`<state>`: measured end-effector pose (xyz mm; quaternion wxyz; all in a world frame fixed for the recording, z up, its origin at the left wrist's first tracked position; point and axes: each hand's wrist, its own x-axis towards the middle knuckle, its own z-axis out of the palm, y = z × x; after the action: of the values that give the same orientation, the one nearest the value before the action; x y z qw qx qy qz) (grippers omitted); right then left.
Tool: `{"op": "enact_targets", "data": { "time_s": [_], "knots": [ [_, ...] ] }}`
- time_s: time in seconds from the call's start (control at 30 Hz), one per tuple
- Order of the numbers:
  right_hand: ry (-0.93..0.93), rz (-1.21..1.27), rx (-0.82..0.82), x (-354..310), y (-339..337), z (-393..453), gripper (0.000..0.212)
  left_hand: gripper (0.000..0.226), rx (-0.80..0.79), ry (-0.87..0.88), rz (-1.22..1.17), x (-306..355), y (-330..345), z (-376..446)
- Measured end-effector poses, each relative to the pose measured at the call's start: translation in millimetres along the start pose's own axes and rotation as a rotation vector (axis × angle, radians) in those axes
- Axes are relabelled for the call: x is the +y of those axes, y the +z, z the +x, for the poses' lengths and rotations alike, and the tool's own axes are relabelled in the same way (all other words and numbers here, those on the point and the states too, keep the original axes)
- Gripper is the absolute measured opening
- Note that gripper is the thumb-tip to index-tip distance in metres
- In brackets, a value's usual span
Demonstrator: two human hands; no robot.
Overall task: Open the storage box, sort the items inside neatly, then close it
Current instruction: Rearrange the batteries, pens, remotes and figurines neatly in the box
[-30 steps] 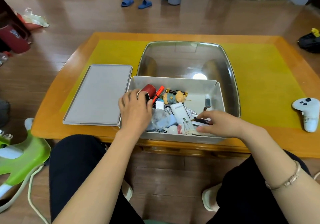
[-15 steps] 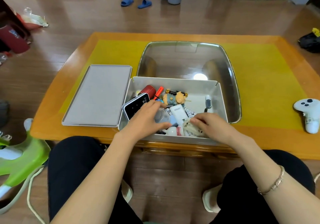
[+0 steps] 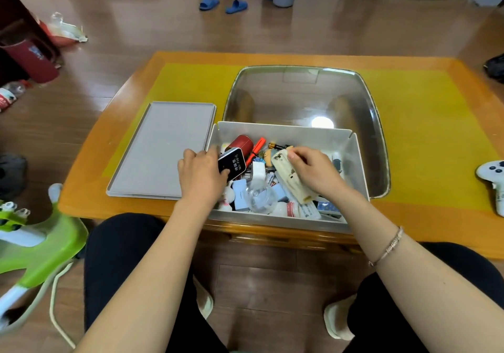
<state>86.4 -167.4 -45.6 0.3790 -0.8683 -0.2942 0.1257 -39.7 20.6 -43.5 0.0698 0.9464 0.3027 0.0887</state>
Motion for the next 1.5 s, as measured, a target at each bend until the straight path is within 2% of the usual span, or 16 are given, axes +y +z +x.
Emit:
{"op": "enact_targets", "data": {
  "time_s": [0.1,0.2,0.33,0.5,0.67,0.8,0.9,0.97,1.07,1.13,1.23,1.37,1.5],
  "knots": [
    [-0.004,-0.009,-0.029,2.8,6.3,1.7,0.021,0.032,0.039,-0.020,-0.075,1.3,-0.1,-4.5],
    [-0.028,-0.122,-0.069,10.0,6.3,3.3,0.019,0.026,0.105,-0.062,-0.176,1.1,-0.4,-9.8],
    [0.035,-0.226,0.009,15.6,3.8,20.4,0.030,0.026,0.131,-0.107,-0.221,2.0,-0.4,-12.0],
    [0.066,-0.316,-0.206,17.3,15.9,40.2,0.049,0.032,0.143,-0.096,-0.200,3.2,0.5,-11.4],
    [0.082,-0.336,-0.184,19.1,17.1,45.7,0.047,0.037,0.108,-0.070,-0.213,2.4,0.6,-8.3],
    [-0.011,-0.347,-0.205,14.2,17.8,38.3,0.039,0.039,0.091,-0.041,-0.267,-1.6,-0.1,-6.8],
    [-0.138,-0.358,-0.072,0.7,24.2,28.3,0.031,0.035,0.105,-0.032,-0.313,-6.3,-1.7,-7.4],
    [-0.216,-0.262,-0.042,-14.0,29.1,23.8,0.027,0.034,0.094,-0.028,-0.334,-10.0,-3.6,-7.5],
    [-0.310,-0.148,-0.243,-37.7,39.1,20.7,0.020,0.037,0.038,-0.017,-0.335,-16.2,-8.1,-5.9],
    [-0.317,-0.179,-0.345,-47.8,46.0,21.8,0.019,0.041,-0.002,0.005,-0.329,-19.7,-11.2,-6.0],
    [-0.283,-0.326,-0.376,-51.9,48.8,25.0,0.021,0.045,-0.040,0.052,-0.334,-24.2,-13.7,-11.9],
    [-0.343,-0.567,-0.426,-61.4,59.6,21.9,0.034,0.049,-0.087,0.114,-0.371,-33.7,-12.1,-21.4],
    [-0.349,-0.637,-0.510,-81.8,74.6,21.0,0.033,0.050,-0.098,0.129,-0.434,-39.9,-8.2,-25.1]
  ]
}}
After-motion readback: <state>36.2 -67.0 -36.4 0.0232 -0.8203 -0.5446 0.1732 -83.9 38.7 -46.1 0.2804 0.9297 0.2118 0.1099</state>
